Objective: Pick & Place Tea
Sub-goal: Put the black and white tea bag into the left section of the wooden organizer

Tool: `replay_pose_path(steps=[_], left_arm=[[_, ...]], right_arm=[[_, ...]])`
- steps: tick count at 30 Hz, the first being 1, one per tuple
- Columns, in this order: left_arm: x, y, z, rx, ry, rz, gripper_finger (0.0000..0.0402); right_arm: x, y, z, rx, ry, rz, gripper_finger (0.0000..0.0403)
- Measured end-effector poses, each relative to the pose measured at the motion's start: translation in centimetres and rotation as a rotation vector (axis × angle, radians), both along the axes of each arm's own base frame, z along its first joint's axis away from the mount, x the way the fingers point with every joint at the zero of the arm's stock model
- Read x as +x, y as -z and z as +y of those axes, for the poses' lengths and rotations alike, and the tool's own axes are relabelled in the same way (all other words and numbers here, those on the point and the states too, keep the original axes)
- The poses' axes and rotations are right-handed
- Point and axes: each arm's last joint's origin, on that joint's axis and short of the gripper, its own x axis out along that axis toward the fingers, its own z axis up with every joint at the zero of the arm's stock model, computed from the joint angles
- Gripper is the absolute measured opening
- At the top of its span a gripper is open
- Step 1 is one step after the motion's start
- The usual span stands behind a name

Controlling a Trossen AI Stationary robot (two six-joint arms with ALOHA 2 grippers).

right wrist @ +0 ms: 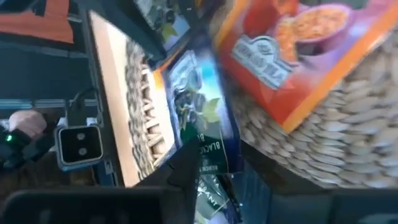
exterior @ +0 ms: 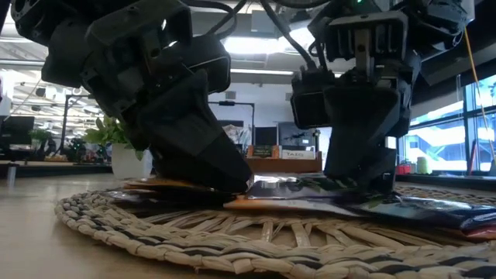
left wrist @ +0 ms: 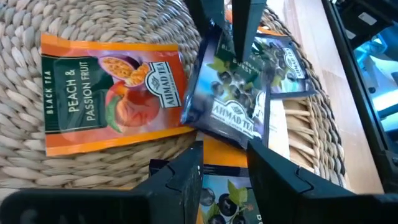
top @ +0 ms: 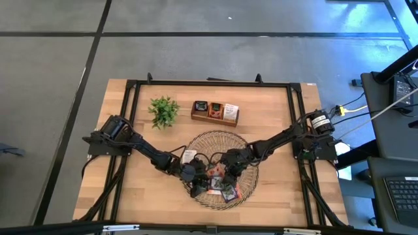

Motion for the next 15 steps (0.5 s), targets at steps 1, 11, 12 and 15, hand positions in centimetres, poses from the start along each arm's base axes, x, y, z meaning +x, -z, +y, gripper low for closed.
replay_pose_path(steps=[1,11,12,15], left_arm=[[0.0,0.0,0.0,0.002,-0.002,0.001,0.0119],[0.0,-0.3,0.1,0.005,0.025,0.000,0.0118],[0.1,-0.4,0.1,-0.005,0.033,-0.002,0.0119],[0.1,-1.0,0.5,-0.021,0.063,-0.004,0.0120]], right_arm=[[0.0,0.0,0.0,0.000,-0.007,-0.003,0.0072],[0.0,-1.5,-1.0,-0.025,-0.121,-0.103,0.0011],[0.0,-1.8,-1.1,-0.027,-0.131,-0.116,0.0011],[-0.3,-2.8,-1.8,-0.070,-0.167,-0.139,0.0006]])
